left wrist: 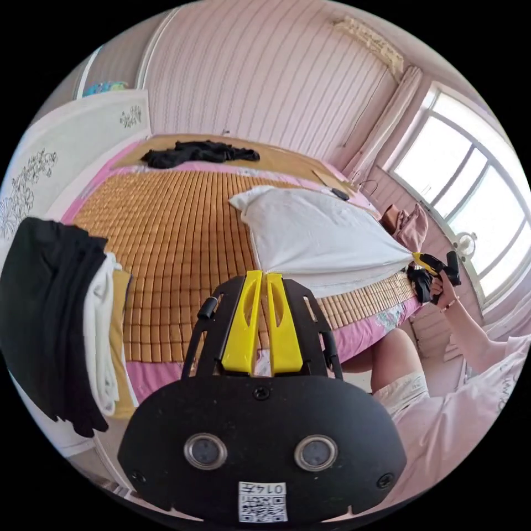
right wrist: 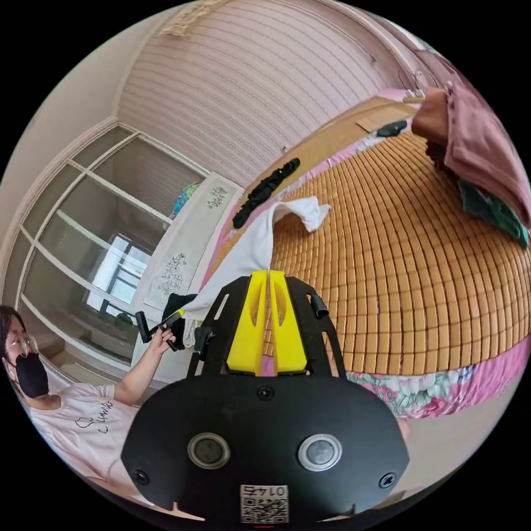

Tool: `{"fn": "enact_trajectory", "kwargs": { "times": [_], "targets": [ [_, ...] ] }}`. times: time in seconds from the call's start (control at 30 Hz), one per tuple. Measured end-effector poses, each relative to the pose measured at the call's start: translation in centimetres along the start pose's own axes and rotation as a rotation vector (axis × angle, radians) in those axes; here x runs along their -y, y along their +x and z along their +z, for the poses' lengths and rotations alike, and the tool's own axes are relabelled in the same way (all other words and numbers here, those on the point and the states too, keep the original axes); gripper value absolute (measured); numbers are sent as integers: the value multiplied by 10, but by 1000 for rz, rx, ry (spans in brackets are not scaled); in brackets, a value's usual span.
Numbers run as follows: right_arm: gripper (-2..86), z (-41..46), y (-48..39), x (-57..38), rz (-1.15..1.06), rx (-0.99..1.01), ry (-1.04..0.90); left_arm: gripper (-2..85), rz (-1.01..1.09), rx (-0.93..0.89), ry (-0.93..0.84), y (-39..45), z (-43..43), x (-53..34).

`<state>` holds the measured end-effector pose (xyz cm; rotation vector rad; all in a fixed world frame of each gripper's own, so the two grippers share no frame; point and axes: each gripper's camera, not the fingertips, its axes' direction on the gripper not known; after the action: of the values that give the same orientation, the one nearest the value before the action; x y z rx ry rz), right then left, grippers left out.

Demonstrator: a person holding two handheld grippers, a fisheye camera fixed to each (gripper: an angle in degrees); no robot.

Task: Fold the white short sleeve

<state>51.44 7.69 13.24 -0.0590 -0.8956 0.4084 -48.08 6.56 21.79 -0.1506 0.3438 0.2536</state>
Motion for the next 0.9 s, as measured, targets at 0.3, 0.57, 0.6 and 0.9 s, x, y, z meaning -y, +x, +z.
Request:
{"fn": "enact_trajectory", "kwargs": {
  "times": [0.3,0.57,0.6,0.9],
  "targets": [
    [0,39,69,-23,144,-120,-140,-8,-16,-25,-226,0,77,-17],
    [3,59,90,-31,118,-226,-321,38,79,-18,-347,16,93,-19],
    [5,65,94,-33,106,-245,-357,42,85,-21,-355,17,93,-19],
    [84,75,103,-30,40,-285,-377,72,102,9,-408,20,101,-7]
  ]
}}
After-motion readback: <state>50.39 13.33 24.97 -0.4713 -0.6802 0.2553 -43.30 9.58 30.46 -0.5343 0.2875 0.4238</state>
